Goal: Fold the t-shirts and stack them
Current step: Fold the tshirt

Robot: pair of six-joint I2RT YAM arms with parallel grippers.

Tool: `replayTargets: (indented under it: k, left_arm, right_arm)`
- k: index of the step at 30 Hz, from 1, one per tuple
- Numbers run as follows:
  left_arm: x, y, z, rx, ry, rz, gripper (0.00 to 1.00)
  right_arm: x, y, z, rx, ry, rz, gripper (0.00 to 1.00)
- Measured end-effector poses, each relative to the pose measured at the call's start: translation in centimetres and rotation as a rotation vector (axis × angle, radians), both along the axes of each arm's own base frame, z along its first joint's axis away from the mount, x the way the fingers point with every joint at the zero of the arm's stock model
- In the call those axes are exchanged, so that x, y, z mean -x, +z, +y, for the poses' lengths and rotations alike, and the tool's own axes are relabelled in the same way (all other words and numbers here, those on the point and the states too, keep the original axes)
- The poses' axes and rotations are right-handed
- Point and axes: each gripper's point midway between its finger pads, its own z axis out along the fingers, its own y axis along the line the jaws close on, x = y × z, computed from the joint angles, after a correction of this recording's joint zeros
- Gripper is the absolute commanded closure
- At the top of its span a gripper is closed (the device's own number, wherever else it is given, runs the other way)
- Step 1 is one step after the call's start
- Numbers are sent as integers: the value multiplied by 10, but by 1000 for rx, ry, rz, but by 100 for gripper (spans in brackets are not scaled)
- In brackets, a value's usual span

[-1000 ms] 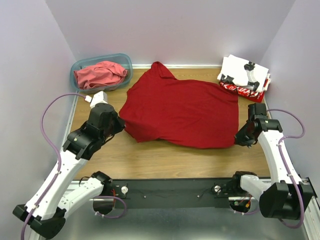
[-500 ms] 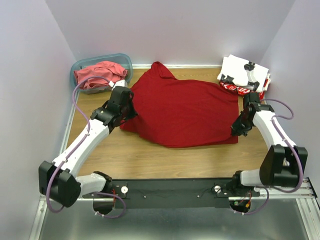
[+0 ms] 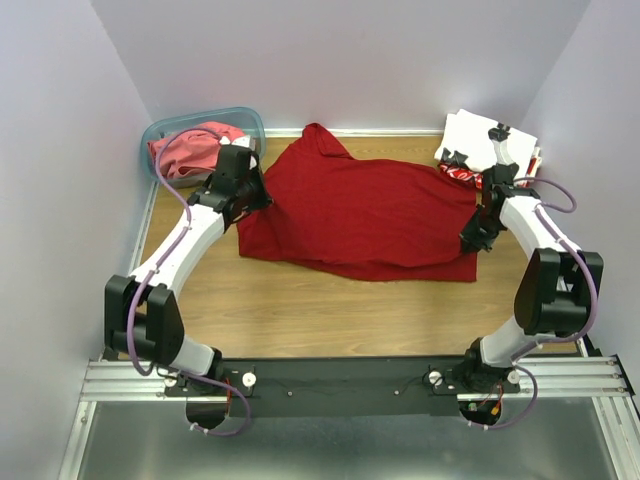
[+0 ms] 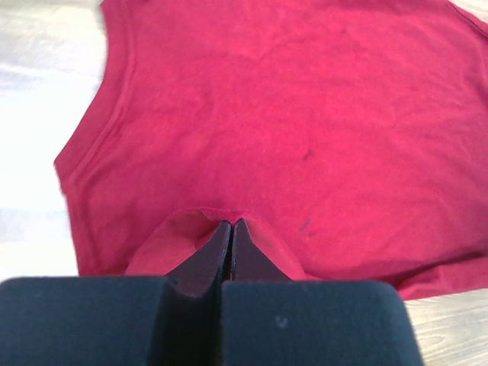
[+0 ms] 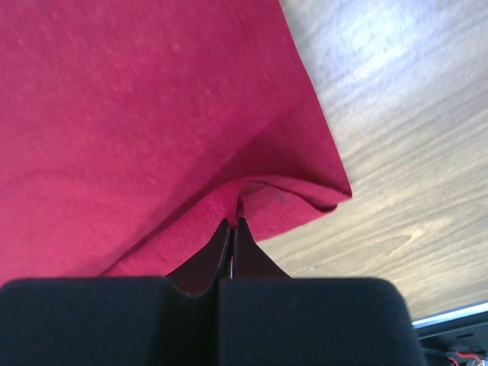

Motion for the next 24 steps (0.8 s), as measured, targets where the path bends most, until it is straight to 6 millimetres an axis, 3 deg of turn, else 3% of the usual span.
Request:
replayTargets:
  k: [9, 16, 24]
  left_arm:
    - [-40, -2, 0, -2, -17, 0, 100]
    - [-55, -13, 4, 0, -11, 24, 100]
    - [-71, -6, 8, 23, 7, 7, 100]
  right_arm:
    - [-12, -9, -14, 33, -15, 22, 100]
    - [-25, -9, -26, 52, -36, 17, 99]
    - [-34, -11, -37, 59, -57, 18, 99]
